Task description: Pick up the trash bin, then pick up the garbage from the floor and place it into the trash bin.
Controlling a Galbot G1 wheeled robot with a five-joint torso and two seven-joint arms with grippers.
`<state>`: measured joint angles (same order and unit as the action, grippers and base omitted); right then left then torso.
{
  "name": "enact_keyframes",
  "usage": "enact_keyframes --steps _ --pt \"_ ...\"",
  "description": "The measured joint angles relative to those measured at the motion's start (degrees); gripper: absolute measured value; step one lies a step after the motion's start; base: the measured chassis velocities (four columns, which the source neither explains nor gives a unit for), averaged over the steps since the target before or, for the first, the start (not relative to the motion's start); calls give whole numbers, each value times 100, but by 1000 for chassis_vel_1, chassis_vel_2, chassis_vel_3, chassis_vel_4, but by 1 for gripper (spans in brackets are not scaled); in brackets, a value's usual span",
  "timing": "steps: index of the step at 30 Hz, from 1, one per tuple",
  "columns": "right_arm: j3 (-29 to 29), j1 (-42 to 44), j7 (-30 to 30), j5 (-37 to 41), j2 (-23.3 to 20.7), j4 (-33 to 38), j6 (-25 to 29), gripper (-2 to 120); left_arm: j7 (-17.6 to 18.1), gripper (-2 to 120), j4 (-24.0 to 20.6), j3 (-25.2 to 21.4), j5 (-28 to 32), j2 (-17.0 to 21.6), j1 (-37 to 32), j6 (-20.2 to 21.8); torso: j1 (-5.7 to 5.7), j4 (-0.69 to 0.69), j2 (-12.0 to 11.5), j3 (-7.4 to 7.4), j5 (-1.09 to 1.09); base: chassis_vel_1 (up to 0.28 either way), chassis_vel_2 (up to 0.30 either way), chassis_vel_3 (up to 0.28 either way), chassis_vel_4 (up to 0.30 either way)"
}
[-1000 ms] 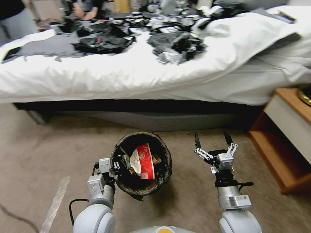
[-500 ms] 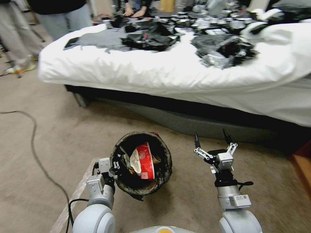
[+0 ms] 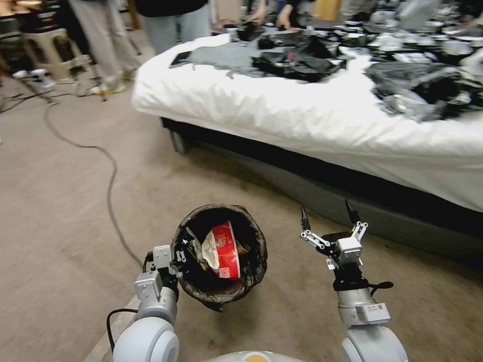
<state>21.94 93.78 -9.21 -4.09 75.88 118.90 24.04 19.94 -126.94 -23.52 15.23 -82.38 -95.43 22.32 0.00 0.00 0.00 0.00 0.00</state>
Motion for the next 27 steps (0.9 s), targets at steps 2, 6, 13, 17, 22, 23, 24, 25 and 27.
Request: enact_keyframes --steps 2,6,13,17,22,23,24,25,27 --pt "0 0 17 -14 0 0 2 100 -1 0 -9 0 1 0 2 0 0 -1 0 0 0 112 123 124 133" --pt "-3 1 34 -38 0 0 8 100 -2 0 -39 0 1 0 -7 0 0 0 0 0 0 122 121 130 134" --pt "-25 12 57 -95 0 -17 42 100 -2 0 -85 -1 1 1 -15 2 0 -1 0 0 0 138 132 120 121" --pt "-41 16 69 -128 5 -18 44 100 -2 0 -107 -8 1 4 -25 4 0 0 0 0 -1 132 118 130 119" --pt "-74 15 88 -167 7 -18 46 100 -2 0 -189 -6 1 2 -42 6 0 0 0 0 0 125 121 120 125" --pt "-77 12 96 -170 6 -18 46 100 -1 0 -202 -7 1 2 -45 8 0 -1 0 0 0 111 118 123 116" --pt "-77 12 96 -170 6 -18 46 100 -1 0 -202 -7 1 2 -45 8 0 -1 0 0 0 111 118 123 116" --pt "-78 12 102 -173 5 -17 46 100 -1 0 -210 -12 1 2 -47 8 0 -1 0 0 0 122 129 123 118" --pt "-80 14 108 -180 3 -18 47 100 1 0 -218 -18 3 2 -45 8 0 0 0 0 0 136 129 133 127"
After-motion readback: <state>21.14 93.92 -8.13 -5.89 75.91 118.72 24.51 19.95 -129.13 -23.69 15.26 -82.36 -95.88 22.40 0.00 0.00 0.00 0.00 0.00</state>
